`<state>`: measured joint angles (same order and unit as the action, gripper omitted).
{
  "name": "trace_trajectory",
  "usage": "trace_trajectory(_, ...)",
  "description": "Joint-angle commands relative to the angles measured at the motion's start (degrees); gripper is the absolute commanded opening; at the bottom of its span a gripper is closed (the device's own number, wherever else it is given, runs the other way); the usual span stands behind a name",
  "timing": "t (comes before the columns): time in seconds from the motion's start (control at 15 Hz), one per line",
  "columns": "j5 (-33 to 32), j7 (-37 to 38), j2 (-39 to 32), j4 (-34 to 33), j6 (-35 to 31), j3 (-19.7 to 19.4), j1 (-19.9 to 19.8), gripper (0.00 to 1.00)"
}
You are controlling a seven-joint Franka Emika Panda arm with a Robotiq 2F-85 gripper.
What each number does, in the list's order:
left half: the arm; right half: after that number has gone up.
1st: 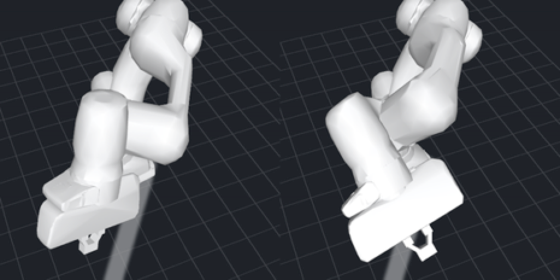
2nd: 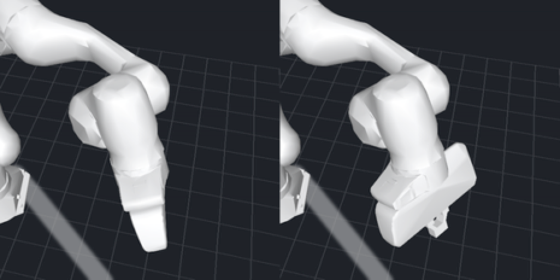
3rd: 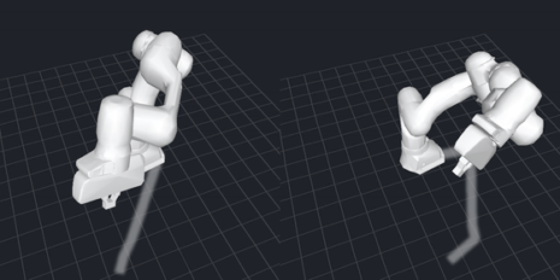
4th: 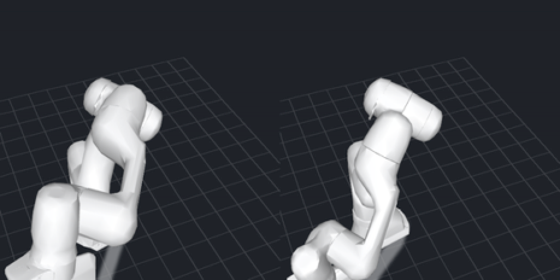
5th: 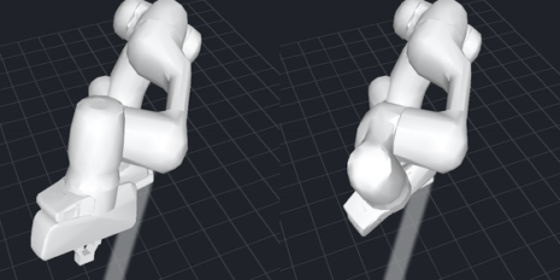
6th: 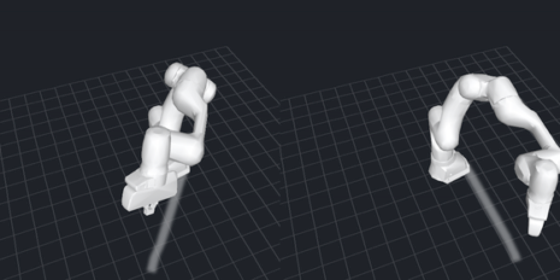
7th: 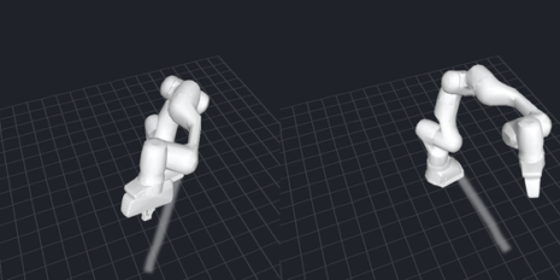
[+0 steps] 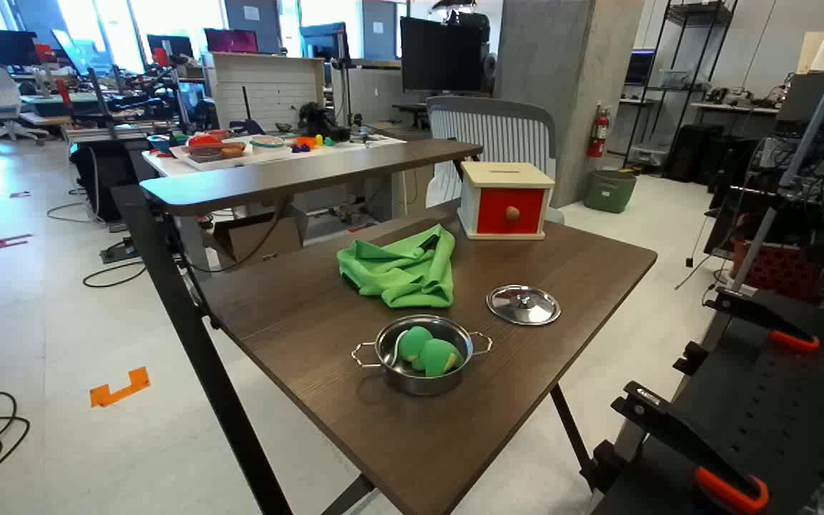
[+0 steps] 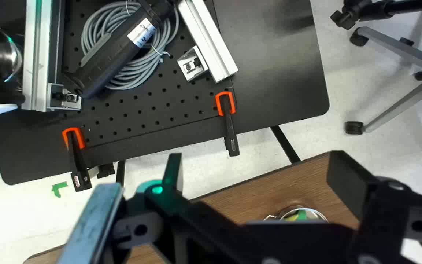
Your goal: Remove the doll from the pot
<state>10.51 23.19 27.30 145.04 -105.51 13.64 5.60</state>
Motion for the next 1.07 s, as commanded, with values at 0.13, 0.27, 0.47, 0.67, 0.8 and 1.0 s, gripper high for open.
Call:
trace_trajectory(0.13, -0.33, 0.45, -1.02, -0.43, -1.57, -0.36, -0.02, 1.00)
trace_trajectory(0.27, -0.52, 1.28, -2.36, -0.81, -4.22, -0.26, -0.51, 1.00)
trace_trajectory(0.47, -0.94, 3.93, -5.84, -1.58, -10.99, -0.03, -1.43, 1.00)
trace_trajectory(0.67, -2.07, 6.64, -11.37, -2.67, -17.86, 0.36, -2.05, 1.00)
trace_trajectory(0.8, -3.64, 8.56, -15.34, -3.40, -21.76, 0.63, -1.97, 1.00)
trace_trajectory(1.0, -8.34, 12.82, -21.58, -4.84, -25.70, 0.83, -1.42, 1.00)
